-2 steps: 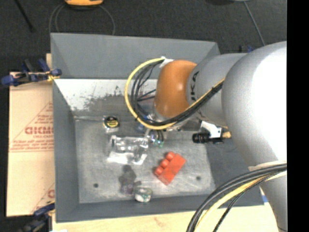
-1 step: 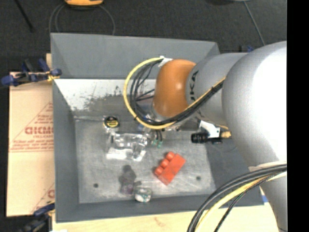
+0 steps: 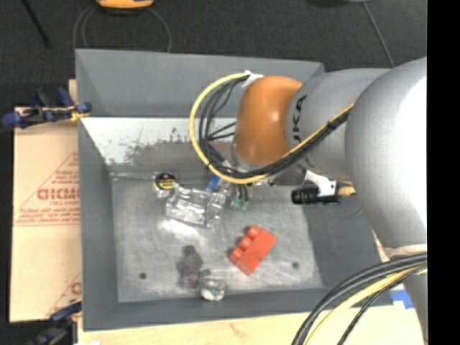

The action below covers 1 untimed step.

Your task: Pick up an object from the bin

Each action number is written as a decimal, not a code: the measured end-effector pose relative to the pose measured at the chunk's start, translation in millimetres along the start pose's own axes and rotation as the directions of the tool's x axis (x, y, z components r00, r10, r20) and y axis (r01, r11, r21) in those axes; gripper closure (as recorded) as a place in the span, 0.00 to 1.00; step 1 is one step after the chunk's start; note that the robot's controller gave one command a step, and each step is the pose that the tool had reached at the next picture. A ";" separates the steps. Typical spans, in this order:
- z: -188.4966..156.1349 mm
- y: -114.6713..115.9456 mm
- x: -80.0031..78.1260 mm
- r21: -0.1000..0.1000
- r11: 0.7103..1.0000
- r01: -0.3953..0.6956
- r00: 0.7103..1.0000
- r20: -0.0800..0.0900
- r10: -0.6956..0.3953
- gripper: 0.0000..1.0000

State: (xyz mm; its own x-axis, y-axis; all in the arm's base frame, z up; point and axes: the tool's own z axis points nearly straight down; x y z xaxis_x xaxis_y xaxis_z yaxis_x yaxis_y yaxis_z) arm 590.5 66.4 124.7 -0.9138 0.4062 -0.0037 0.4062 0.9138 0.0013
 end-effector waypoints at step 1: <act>-74.5 -0.8 -2.6 -0.002 1.000 0.004 1.000 0.003 -0.004 1.00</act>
Offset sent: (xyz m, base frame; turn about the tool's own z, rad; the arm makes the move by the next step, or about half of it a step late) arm -0.0001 -0.0001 0.0708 0.0000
